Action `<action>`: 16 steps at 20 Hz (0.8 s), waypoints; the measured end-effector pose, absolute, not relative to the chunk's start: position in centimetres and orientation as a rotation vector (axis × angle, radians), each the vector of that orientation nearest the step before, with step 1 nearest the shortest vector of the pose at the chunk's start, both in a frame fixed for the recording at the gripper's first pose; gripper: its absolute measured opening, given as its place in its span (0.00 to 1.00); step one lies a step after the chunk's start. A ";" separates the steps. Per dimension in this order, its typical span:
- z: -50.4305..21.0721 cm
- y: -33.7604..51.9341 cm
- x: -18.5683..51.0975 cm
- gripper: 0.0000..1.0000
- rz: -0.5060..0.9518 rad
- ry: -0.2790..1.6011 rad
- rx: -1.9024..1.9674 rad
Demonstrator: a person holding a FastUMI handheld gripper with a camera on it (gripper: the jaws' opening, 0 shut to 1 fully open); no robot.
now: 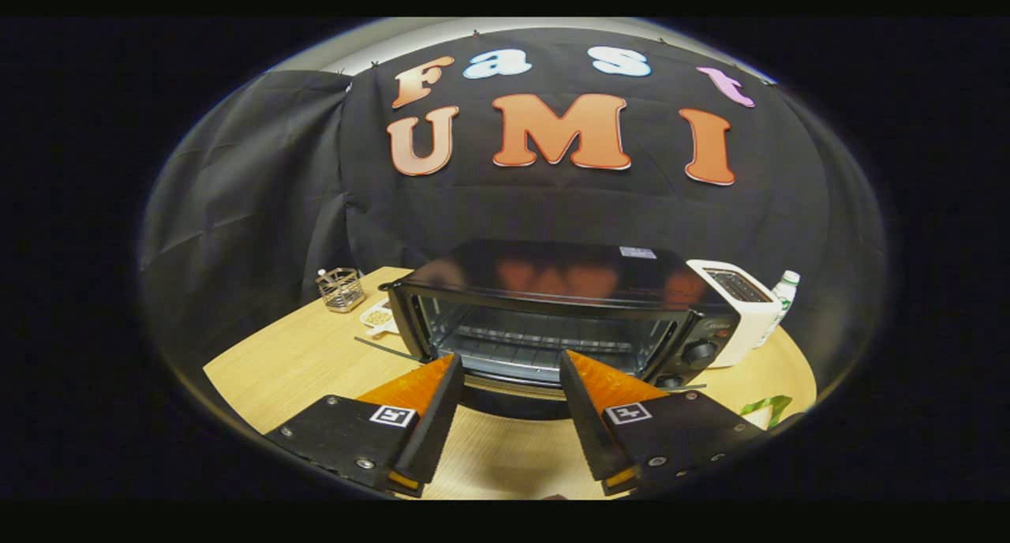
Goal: Open the toaster oven, put the food inside, and close the toaster oven door.
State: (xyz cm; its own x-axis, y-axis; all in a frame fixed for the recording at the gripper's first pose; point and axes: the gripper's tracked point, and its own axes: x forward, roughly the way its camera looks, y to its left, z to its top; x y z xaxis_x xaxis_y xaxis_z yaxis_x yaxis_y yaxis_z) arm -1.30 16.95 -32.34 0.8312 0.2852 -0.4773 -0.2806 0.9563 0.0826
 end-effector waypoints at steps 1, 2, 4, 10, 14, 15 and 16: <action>-32.6 17.2 -1.8 0.72 0.321 0.530 0.019; -33.1 17.3 -2.4 0.72 0.345 0.559 0.027; -34.1 17.7 -3.6 0.72 0.385 0.608 0.051; -37.5 18.6 -6.0 0.73 0.411 0.769 0.233; -39.0 18.3 -5.8 0.68 0.397 0.784 0.231; -39.3 18.2 -5.5 0.68 0.392 0.775 0.205; -39.9 18.1 -5.5 0.68 0.389 0.774 0.172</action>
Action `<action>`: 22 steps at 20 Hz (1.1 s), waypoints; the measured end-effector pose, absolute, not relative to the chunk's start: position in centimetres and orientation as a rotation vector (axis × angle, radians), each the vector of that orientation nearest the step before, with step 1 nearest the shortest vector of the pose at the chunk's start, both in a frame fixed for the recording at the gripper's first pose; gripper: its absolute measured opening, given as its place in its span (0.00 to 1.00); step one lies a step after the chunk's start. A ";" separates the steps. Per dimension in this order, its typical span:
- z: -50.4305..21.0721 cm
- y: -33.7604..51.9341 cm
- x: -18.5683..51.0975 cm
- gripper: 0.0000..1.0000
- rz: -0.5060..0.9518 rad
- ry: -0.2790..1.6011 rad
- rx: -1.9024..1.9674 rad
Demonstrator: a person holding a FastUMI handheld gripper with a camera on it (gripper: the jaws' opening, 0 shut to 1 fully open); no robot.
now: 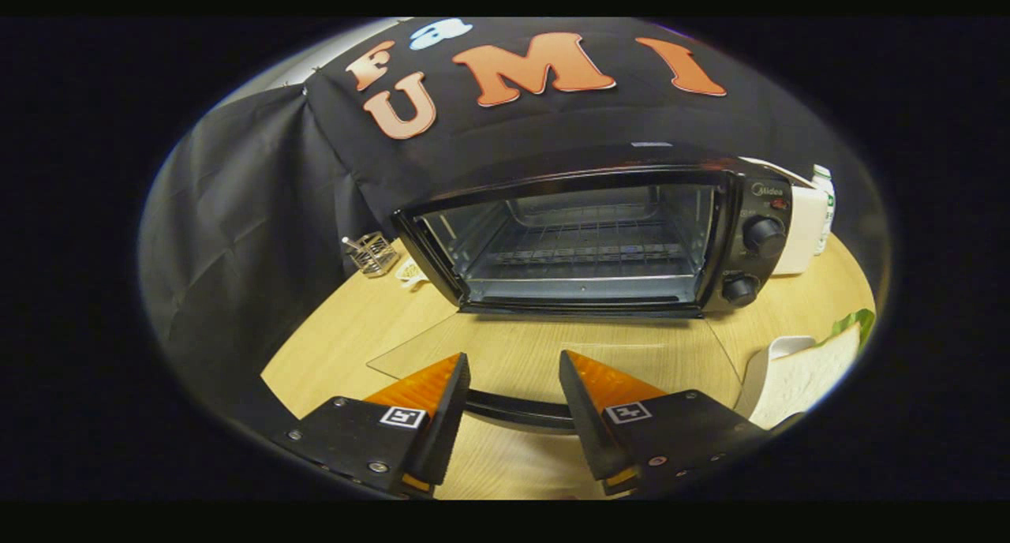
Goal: Open the toaster oven, put the food inside, and close the toaster oven door.
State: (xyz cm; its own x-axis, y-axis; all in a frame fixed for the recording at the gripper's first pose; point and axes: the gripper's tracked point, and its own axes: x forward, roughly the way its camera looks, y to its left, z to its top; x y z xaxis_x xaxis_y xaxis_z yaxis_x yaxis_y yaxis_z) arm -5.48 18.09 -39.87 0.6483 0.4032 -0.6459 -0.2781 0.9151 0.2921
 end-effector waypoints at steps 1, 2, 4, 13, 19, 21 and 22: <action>-40.6 18.0 -5.7 0.68 0.389 0.788 0.146; -41.3 18.0 -6.0 0.67 0.388 0.811 0.127; -42.6 18.0 -6.7 0.68 0.382 0.856 0.110; -42.8 17.0 -6.9 0.66 0.319 0.904 0.188; -37.5 13.2 -7.6 0.78 0.294 0.815 0.189; -34.9 10.6 -7.5 0.88 0.268 0.759 0.170; -34.0 9.1 -7.3 0.91 0.246 0.737 0.163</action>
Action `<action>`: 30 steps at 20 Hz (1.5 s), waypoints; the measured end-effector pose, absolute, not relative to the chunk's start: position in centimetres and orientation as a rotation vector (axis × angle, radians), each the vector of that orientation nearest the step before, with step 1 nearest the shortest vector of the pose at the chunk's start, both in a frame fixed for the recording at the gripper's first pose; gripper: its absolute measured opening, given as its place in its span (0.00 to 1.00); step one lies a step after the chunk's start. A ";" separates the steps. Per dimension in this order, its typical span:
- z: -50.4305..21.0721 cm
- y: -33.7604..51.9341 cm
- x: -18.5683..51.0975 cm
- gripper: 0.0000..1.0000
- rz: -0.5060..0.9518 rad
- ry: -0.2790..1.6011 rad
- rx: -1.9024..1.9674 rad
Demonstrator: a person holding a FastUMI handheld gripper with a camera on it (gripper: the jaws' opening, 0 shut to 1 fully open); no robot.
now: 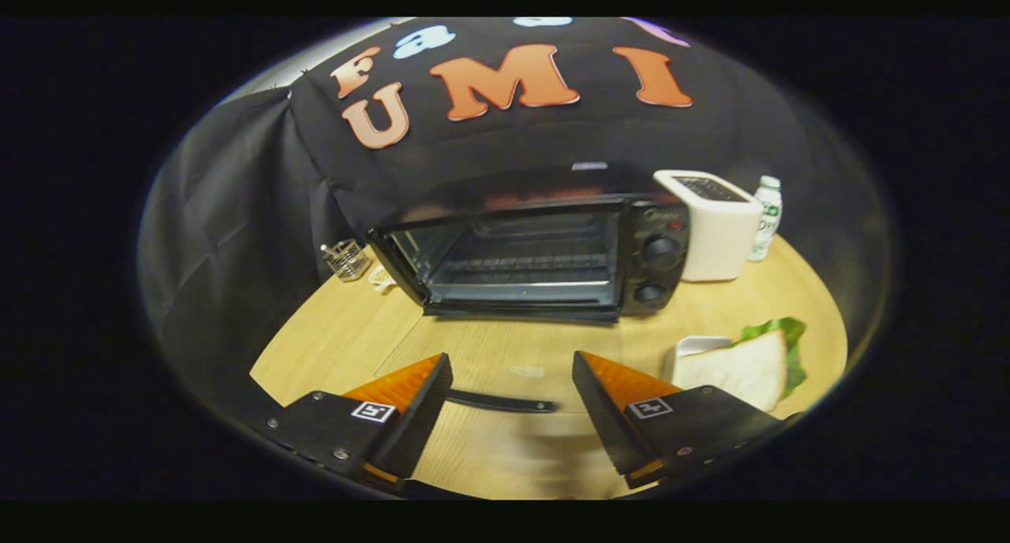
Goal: Open the toaster oven, put the food inside, and close the toaster oven door.
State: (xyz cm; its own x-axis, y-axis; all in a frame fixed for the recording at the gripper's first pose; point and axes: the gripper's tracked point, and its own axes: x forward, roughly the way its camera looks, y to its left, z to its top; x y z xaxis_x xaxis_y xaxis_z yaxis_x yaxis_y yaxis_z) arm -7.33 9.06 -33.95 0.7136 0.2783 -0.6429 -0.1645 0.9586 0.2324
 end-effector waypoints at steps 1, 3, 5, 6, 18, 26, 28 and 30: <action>-33.0 7.4 -7.1 0.96 0.222 0.717 0.160; -31.5 3.9 -7.0 0.99 0.168 0.698 0.158; -31.1 0.6 -7.3 0.99 0.114 0.705 0.154; -31.0 -0.8 -7.5 0.99 0.093 0.708 0.154; -36.3 -8.9 -10.5 0.99 0.025 0.854 0.218; -42.1 -8.1 -10.7 1.00 0.066 0.989 0.370; -42.9 -7.4 -10.7 0.99 0.074 1.017 0.425; -43.7 -6.9 -10.5 0.98 0.076 1.017 0.453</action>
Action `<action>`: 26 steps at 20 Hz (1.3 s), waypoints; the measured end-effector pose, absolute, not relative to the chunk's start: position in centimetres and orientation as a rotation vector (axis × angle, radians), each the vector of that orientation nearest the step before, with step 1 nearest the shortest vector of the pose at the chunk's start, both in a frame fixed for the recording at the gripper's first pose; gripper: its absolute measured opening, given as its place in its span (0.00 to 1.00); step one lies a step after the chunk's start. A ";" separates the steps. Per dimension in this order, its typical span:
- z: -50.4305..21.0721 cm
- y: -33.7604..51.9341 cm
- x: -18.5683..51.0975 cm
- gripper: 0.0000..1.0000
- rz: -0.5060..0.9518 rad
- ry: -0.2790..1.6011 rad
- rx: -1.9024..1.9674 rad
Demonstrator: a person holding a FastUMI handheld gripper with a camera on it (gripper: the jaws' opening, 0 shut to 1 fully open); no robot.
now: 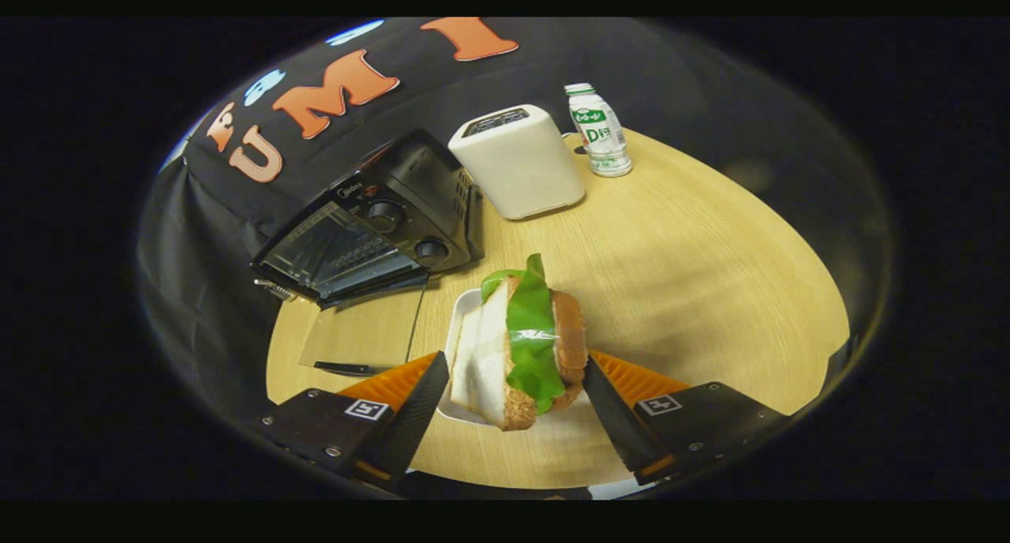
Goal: Open the toaster oven, put the food inside, and close the toaster oven door.
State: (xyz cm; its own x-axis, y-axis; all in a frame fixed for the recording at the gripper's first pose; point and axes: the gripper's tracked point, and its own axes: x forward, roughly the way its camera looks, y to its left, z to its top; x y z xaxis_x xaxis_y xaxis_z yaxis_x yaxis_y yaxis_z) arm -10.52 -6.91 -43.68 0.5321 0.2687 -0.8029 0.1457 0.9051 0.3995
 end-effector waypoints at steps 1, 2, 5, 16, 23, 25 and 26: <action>-44.0 -6.8 -10.5 0.93 0.079 1.023 0.456; -44.4 -7.1 -10.5 0.86 0.066 1.030 0.446; -43.9 -6.5 -10.3 0.54 0.075 1.040 0.528; -39.4 -5.7 -9.3 0.33 0.020 0.932 0.564; -33.4 -2.5 -7.3 0.33 0.050 0.807 0.624; -32.4 -0.6 -6.6 0.33 0.074 0.784 0.654; -32.1 0.6 -6.3 0.33 0.090 0.779 0.673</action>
State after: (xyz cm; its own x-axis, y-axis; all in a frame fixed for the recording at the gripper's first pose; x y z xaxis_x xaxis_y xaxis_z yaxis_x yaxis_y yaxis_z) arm -6.35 0.60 -32.06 0.7192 0.3147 -0.6195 0.1643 0.7893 0.5917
